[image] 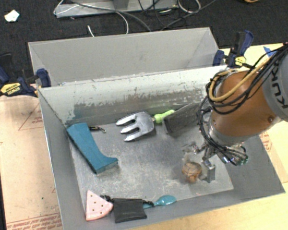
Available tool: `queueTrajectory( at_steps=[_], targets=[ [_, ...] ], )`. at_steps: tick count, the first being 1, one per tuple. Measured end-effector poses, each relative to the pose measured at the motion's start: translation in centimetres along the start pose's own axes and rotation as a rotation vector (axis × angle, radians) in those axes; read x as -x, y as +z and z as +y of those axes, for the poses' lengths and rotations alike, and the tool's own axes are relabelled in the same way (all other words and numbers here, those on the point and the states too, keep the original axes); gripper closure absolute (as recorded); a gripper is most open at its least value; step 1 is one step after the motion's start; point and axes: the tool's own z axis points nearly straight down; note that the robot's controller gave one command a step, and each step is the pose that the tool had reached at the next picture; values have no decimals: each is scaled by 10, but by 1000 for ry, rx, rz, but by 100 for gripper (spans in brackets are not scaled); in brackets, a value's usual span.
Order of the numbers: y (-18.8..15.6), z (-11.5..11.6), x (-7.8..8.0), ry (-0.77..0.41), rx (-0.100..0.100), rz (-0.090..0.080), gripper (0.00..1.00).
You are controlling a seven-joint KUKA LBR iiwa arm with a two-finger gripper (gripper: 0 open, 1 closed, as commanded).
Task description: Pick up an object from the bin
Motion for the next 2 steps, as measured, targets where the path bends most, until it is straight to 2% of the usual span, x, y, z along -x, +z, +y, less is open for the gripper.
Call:
queueTrajectory(
  at_steps=[1,2],
  targets=[
    [-37,14,-4,13,2,5,100],
    [-120,2,-2,-31,2,5,100]
  ],
)
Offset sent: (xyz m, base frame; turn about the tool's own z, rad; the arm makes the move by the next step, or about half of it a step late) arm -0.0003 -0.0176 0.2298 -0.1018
